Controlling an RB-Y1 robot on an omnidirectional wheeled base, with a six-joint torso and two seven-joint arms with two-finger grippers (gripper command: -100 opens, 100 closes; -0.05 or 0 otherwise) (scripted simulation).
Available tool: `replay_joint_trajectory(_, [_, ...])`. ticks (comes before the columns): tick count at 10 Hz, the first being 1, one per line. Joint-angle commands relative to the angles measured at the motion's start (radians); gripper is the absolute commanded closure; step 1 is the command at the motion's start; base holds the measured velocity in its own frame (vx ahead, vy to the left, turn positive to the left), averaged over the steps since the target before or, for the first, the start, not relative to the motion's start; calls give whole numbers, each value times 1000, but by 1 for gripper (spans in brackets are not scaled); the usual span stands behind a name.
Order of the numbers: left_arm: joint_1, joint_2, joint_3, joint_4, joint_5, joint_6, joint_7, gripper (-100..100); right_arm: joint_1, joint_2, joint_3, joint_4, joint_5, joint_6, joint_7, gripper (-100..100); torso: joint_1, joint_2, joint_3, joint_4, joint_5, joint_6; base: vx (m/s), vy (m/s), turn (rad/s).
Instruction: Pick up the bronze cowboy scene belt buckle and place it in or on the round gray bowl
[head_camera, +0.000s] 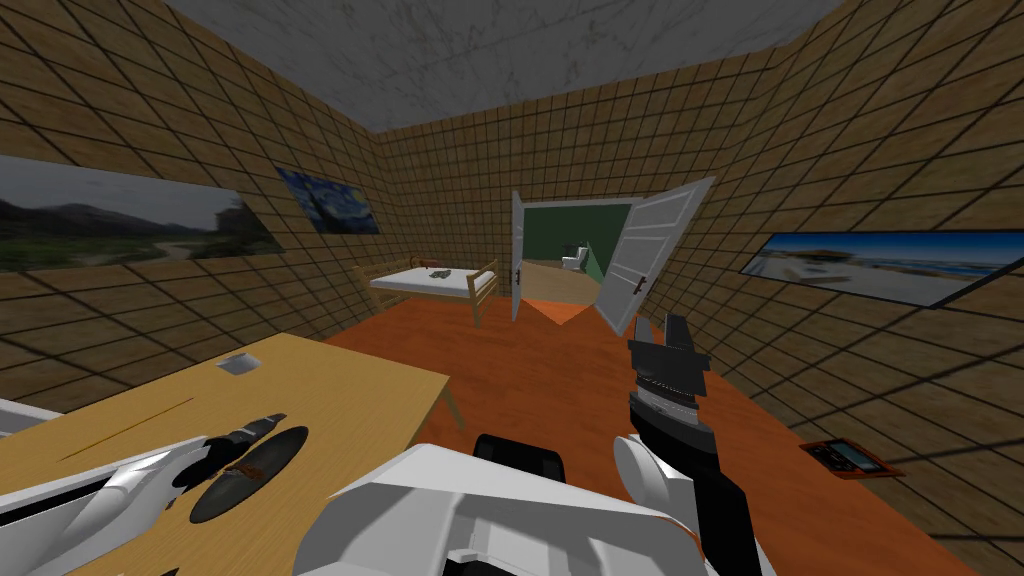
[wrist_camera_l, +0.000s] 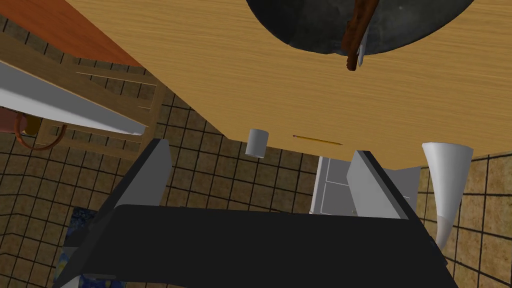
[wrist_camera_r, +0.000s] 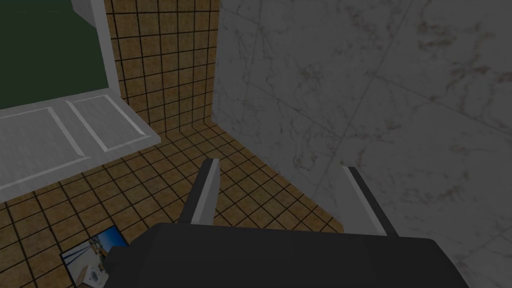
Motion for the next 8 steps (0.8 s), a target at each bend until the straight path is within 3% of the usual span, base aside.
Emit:
replay_joint_trajectory(1, [-19, 3, -50, 50, 2, -12, 3, -100, 0, 0, 0, 0, 0, 0, 0, 0, 0, 0, 0, 0, 0, 0, 8, 2, -12])
replay_joint_trajectory(2, [-19, 3, -54, 33, 2, -12, 3, -100, 0, 0, 0, 0, 0, 0, 0, 0, 0, 0, 0, 0, 0, -1, 0, 0, 0])
replay_joint_trajectory(4, [-19, 3, -56, 95, 2, -12, 3, -100, 0, 0, 0, 0, 0, 0, 0, 0, 0, 0, 0, 0, 0, 0, 0, 0, 0])
replay_joint_trajectory(5, [11, 15, -68, 143, -10, -35, 58, -100, 0, 0, 0, 0, 0, 0, 0, 0, 0, 0, 0, 0, 0, 0, -36, -34, -339])
replay_joint_trajectory(7, [11, 15, -68, 175, -10, -35, 69, -100, 0, 0, 0, 0, 0, 0, 0, 0, -1, 3, 2, 1, -1, 0, -36, -16, -65])
replay_joint_trajectory(8, [11, 15, -68, 143, -10, -35, 69, -100, 0, 0, 0, 0, 0, 0, 0, 0, -1, 3, 2, 1, -1, -1, -4, -2, 42])
